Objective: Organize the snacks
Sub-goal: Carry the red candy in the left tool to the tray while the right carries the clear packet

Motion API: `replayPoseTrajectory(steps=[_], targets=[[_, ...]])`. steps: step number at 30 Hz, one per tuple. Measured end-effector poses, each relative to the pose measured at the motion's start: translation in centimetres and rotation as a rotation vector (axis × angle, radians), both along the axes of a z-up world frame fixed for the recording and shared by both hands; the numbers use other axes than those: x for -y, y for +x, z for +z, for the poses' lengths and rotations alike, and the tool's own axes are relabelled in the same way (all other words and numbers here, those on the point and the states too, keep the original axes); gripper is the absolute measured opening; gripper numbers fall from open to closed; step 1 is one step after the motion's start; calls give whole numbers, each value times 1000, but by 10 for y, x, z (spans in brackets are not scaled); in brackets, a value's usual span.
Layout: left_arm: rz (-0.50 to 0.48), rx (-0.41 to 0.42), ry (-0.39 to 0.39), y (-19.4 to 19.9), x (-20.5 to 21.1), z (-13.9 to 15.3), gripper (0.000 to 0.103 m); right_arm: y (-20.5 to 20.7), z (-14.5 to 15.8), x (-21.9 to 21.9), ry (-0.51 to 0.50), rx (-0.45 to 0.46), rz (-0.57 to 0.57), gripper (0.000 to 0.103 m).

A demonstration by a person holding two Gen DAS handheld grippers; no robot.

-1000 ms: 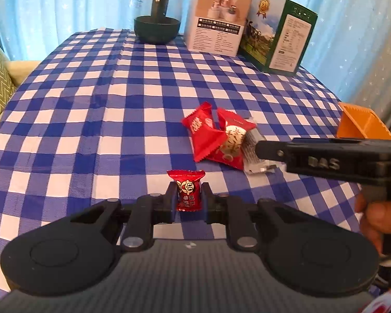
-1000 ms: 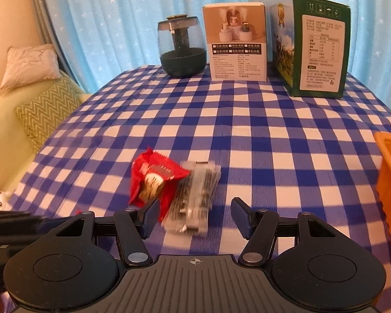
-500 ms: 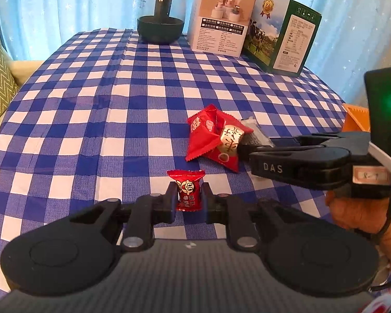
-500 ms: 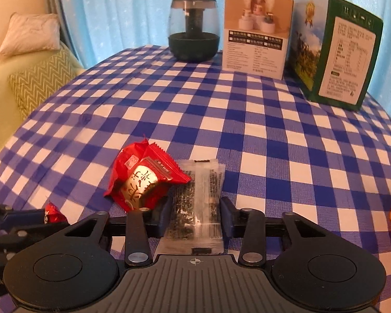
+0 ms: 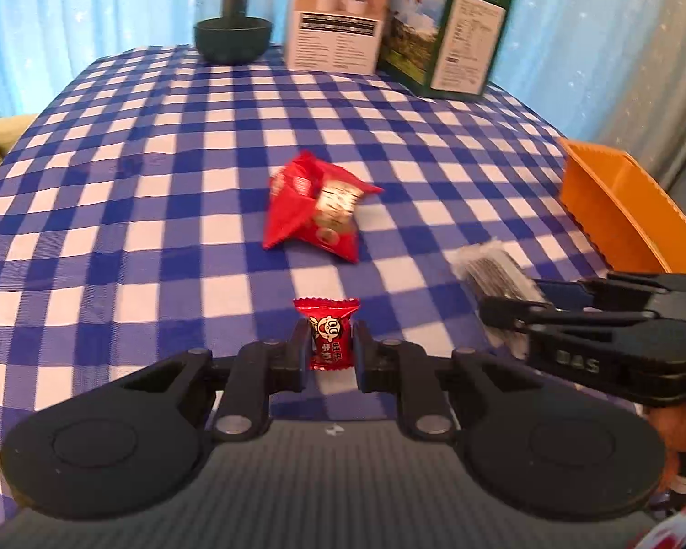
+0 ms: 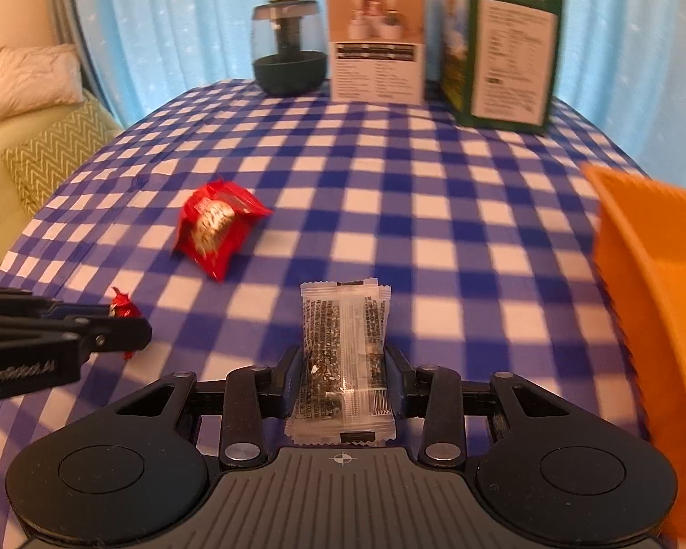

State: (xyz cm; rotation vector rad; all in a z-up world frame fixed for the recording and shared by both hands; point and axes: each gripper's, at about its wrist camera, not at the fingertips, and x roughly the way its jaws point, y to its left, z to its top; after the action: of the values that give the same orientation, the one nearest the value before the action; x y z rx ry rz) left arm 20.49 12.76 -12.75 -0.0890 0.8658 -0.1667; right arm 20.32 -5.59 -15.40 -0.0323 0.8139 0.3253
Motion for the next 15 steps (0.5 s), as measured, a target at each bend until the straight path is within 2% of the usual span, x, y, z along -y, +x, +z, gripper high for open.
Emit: replayPoseTrajectory(steps=[8, 15], targets=[[-43, -4, 14, -24, 34, 8, 16, -43, 20, 40, 32, -34, -52, 38], [-29, -16, -37, -61, 62, 21, 16, -80, 40, 65, 55, -34, -66, 38]])
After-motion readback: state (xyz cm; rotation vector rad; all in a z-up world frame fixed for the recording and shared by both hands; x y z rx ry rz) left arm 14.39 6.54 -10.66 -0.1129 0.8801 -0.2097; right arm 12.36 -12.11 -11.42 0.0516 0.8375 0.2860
